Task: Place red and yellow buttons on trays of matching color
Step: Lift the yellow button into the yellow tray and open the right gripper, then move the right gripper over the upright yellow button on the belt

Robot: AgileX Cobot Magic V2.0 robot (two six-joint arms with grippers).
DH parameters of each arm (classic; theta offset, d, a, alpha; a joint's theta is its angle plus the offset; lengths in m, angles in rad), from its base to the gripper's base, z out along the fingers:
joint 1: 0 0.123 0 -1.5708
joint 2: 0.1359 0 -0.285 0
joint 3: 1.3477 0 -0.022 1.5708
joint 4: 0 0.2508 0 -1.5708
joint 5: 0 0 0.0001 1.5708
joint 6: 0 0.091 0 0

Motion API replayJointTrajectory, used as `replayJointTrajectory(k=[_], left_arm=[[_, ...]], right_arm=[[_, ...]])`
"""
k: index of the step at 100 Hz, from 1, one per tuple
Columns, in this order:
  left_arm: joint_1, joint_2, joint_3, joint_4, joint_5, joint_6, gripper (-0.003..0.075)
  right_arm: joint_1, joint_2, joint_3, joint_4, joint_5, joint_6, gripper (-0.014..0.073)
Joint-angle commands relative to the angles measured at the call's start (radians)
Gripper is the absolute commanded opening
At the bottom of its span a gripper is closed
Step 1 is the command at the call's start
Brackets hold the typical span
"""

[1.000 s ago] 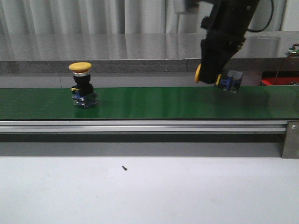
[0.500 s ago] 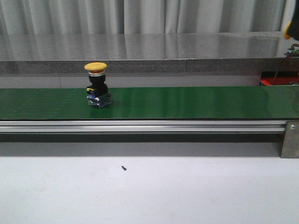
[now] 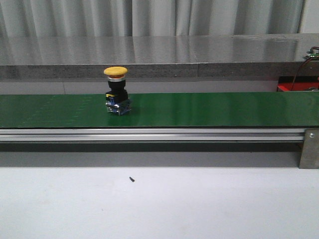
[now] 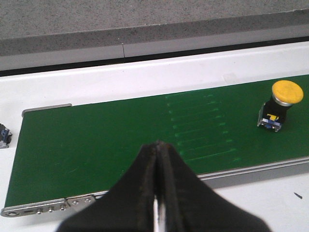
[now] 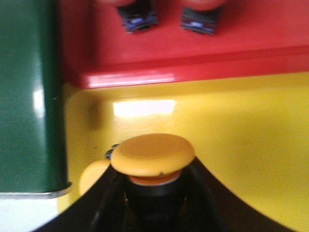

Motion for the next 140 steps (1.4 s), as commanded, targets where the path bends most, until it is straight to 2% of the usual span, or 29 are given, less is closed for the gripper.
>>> replayJointTrajectory(k=[1, 17, 55, 62, 72, 79, 111, 125, 140], left_arm=[[-0.009, -0.008, -0.028, -0.033, -0.061, -0.001, -0.0020], [-0.009, -0.008, -0.028, -0.033, -0.062, -0.001, -0.0020], [-0.009, -0.008, -0.028, -0.033, -0.062, -0.001, -0.0020], [-0.009, -0.008, -0.028, -0.033, -0.062, -0.001, -0.0020], [-0.009, -0.008, -0.028, -0.033, -0.062, -0.001, -0.0020], [-0.009, -0.008, -0.028, -0.033, -0.062, -0.001, -0.0020], [-0.009, -0.008, -0.028, -0.033, -0.063, -0.001, -0.0020], [-0.009, -0.008, -0.028, -0.033, -0.063, -0.001, -0.0020], [-0.009, -0.008, -0.028, -0.033, -0.063, -0.001, -0.0020]], right_arm=[[-0.024, -0.047, -0.002, 0.050, -0.089, 0.008, 0.0132], [-0.025, -0.006, -0.001, 0.050, -0.109, 0.008, 0.0132], [-0.024, 0.125, -0.001, 0.056, -0.043, 0.043, 0.0139], [-0.024, 0.125, -0.001, 0.048, -0.042, 0.044, 0.0196], [-0.024, 0.125, -0.001, 0.035, -0.036, 0.060, 0.0340], [-0.024, 0.124, -0.002, 0.026, -0.035, 0.076, 0.0409], [-0.020, 0.088, -0.063, 0.003, 0.010, 0.102, 0.0423], [0.030, 0.032, -0.108, 0.054, 0.059, 0.102, 0.0423], [0.174, -0.030, -0.129, 0.055, 0.081, 0.083, 0.0423]])
